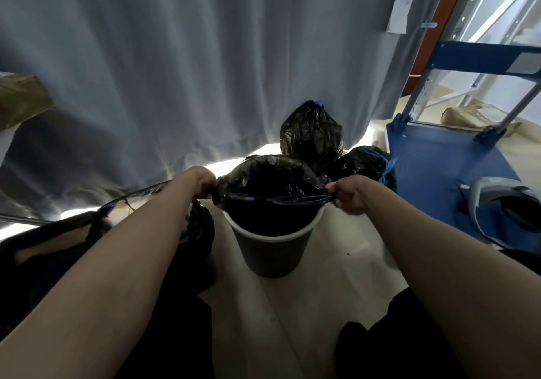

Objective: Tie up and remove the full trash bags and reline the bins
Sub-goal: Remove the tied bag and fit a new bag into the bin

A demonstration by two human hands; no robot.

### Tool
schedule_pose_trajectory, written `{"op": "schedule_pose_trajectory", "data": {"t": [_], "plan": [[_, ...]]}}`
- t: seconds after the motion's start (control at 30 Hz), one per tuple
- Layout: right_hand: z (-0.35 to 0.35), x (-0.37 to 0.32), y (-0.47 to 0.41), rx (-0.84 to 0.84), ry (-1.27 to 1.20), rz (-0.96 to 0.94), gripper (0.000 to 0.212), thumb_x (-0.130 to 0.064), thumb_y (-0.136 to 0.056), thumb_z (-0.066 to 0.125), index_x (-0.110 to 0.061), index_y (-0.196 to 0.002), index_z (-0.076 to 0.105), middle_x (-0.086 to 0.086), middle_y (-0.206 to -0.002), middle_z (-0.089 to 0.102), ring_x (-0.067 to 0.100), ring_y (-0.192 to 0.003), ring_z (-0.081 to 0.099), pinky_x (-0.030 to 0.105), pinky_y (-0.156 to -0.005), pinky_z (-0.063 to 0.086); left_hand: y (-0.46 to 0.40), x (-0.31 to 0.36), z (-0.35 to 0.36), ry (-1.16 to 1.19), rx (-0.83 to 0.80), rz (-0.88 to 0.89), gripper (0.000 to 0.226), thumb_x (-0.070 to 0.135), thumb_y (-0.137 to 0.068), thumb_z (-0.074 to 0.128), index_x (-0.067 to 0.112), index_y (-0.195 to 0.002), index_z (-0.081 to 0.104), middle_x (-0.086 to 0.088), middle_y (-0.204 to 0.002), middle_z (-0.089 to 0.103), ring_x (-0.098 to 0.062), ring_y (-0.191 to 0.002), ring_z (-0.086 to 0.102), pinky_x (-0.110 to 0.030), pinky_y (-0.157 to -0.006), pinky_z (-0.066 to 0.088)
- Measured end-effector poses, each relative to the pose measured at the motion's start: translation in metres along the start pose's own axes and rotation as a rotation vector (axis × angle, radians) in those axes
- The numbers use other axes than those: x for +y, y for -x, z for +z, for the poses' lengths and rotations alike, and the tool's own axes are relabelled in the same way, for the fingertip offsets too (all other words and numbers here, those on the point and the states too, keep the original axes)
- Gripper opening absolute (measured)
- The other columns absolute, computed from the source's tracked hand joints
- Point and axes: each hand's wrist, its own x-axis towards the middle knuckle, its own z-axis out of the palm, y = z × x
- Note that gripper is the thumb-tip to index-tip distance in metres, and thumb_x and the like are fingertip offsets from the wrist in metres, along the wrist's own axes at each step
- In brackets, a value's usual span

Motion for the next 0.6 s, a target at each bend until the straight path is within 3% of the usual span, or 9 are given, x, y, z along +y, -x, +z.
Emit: {"op": "schedule_pose_trajectory", "data": {"t": [0.07, 0.13, 0.27, 0.33, 0.47, 0.6], "plan": [[0.002, 0.003, 0.006, 0.001, 0.004, 0.011, 0.029, -0.002, -0.1, 0.042, -0.012, -0.073, 0.048, 0.002, -0.046, 0.046, 0.008, -0.038, 0.044, 0.016, -0.032, 0.037, 0.004, -0.002, -0.001, 0.021, 0.007, 0.012, 0.032, -0.008, -0.092, 0.041, 0.007, -0.063, 0.042, -0.006, -0.059, 0.047, -0.016, -0.051, 0.048, -0.014, -0.034, 0.04], [0.003, 0.004, 0.013, 0.013, -0.015, 0.036, 0.021, -0.002, -0.098, 0.048, -0.009, -0.078, 0.051, 0.004, -0.066, 0.048, 0.012, -0.054, 0.048, 0.017, -0.035, 0.045, 0.008, -0.005, -0.004, 0.039, 0.012, -0.003, 0.024, -0.005, -0.089, 0.048, 0.008, -0.068, 0.047, -0.006, -0.069, 0.049, -0.018, -0.058, 0.049, -0.021, -0.045, 0.047], [0.005, 0.006, 0.023, -0.023, -0.057, 0.069, 0.018, -0.006, -0.099, 0.048, -0.005, -0.081, 0.049, 0.006, -0.076, 0.049, 0.015, -0.062, 0.05, 0.019, -0.041, 0.05, 0.024, -0.011, -0.003, 0.04, -0.028, -0.009, 0.019, -0.004, -0.089, 0.051, 0.005, -0.073, 0.052, -0.009, -0.073, 0.057, -0.019, -0.06, 0.054, -0.018, -0.038, 0.047], [0.007, 0.009, 0.028, -0.039, -0.053, 0.09, 0.02, -0.008, -0.098, 0.051, -0.006, -0.079, 0.046, 0.005, -0.072, 0.048, 0.015, -0.059, 0.05, 0.021, -0.049, 0.052, 0.032, -0.015, 0.001, 0.003, -0.049, -0.008, 0.02, -0.002, -0.09, 0.053, 0.004, -0.071, 0.053, -0.01, -0.071, 0.058, -0.017, -0.054, 0.058, -0.018, -0.039, 0.048], [0.01, 0.018, 0.032, -0.064, -0.058, 0.116, 0.02, -0.008, -0.095, 0.058, -0.008, -0.077, 0.049, 0.004, -0.073, 0.048, 0.013, -0.058, 0.05, 0.021, -0.045, 0.05, 0.04, -0.028, 0.013, 0.005, -0.077, -0.037, 0.023, 0.002, -0.095, 0.048, 0.001, -0.072, 0.052, -0.011, -0.051, 0.06, -0.015, -0.034, 0.059, -0.022, -0.039, 0.051], [0.011, 0.031, 0.035, -0.081, -0.017, 0.151, 0.015, -0.008, -0.092, 0.061, -0.007, -0.079, 0.053, 0.004, -0.077, 0.051, 0.016, -0.062, 0.052, 0.025, -0.059, 0.048, 0.046, -0.037, 0.024, 0.114, -0.092, -0.029, 0.024, 0.007, -0.099, 0.042, 0.0, -0.08, 0.055, -0.01, -0.05, 0.064, -0.013, -0.035, 0.06, -0.024, -0.042, 0.053]]}}
